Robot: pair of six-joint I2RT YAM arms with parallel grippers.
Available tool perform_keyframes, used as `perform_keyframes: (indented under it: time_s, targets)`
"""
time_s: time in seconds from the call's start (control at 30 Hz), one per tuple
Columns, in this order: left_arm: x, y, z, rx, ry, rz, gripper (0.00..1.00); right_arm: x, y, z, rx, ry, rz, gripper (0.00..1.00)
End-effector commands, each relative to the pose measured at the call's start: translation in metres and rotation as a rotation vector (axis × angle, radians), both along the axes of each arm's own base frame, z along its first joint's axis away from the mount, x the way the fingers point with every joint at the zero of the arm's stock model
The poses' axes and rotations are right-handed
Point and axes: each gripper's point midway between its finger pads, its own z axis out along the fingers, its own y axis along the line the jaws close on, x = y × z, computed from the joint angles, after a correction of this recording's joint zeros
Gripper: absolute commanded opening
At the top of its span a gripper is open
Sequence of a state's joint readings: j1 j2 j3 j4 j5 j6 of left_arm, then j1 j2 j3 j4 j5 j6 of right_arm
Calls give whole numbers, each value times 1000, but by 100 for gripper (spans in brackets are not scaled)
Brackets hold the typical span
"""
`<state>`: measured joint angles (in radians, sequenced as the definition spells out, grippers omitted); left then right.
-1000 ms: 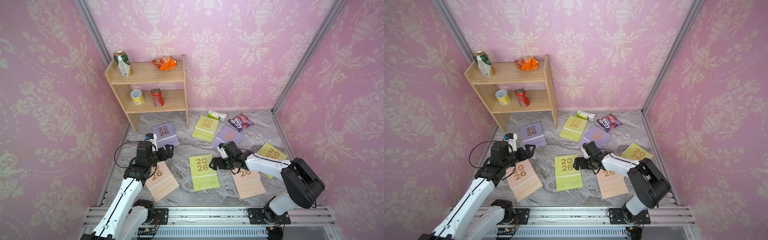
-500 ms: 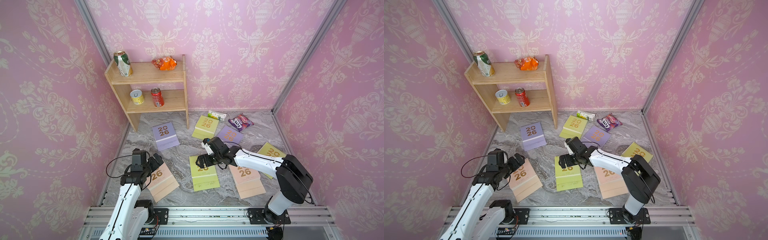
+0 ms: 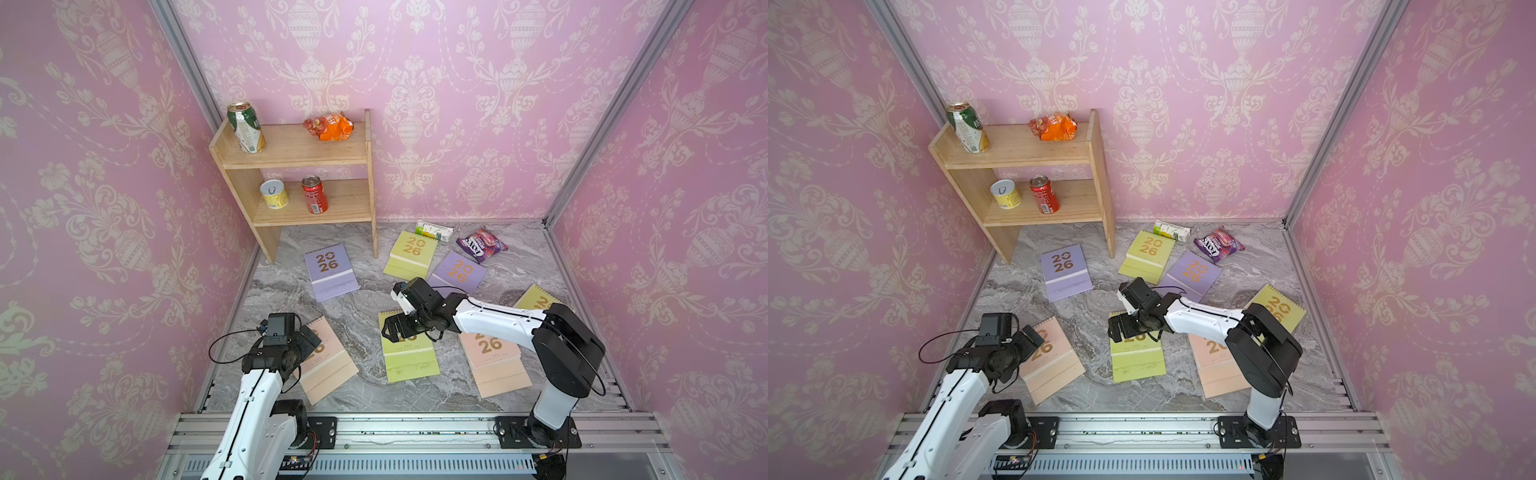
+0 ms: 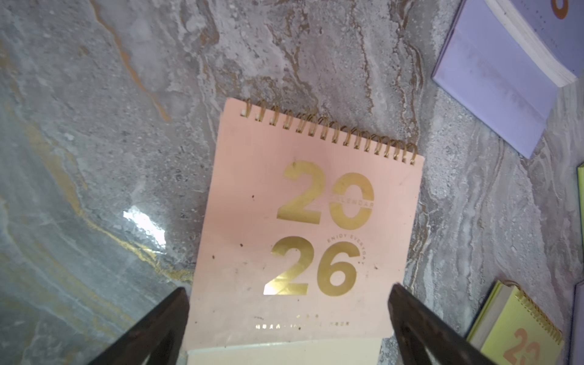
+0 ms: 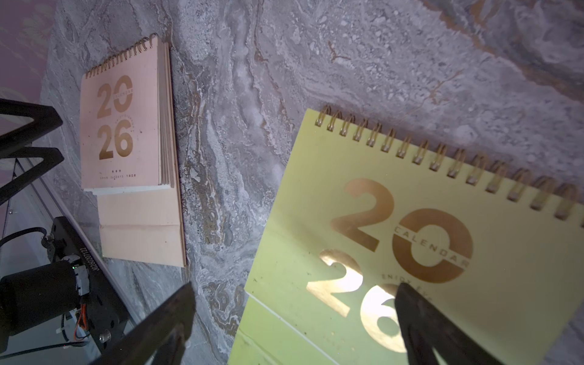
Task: Stack the calendars
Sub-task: Pick up the calendar at the center of the board.
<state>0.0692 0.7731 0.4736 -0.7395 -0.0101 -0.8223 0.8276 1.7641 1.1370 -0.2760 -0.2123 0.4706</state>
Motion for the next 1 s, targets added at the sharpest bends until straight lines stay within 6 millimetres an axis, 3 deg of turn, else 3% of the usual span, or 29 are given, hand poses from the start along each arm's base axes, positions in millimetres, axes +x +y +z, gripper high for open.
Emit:
perform_keyframes:
  time_s: [0.0, 0.57, 0.63, 0.97]
  targets:
    - [-17, 14, -14, 52, 80, 72, 99, -1, 6, 2, 0, 11, 3, 99]
    - [2, 3, -39, -17, 80, 57, 99, -1, 5, -5, -17, 17, -9, 99]
    - [6, 1, -41, -32, 73, 53, 99, 6, 13, 8, 11, -5, -9, 99]
    - [29, -15, -55, -128, 39, 29, 99, 9, 28, 8, 49, 7, 21, 98]
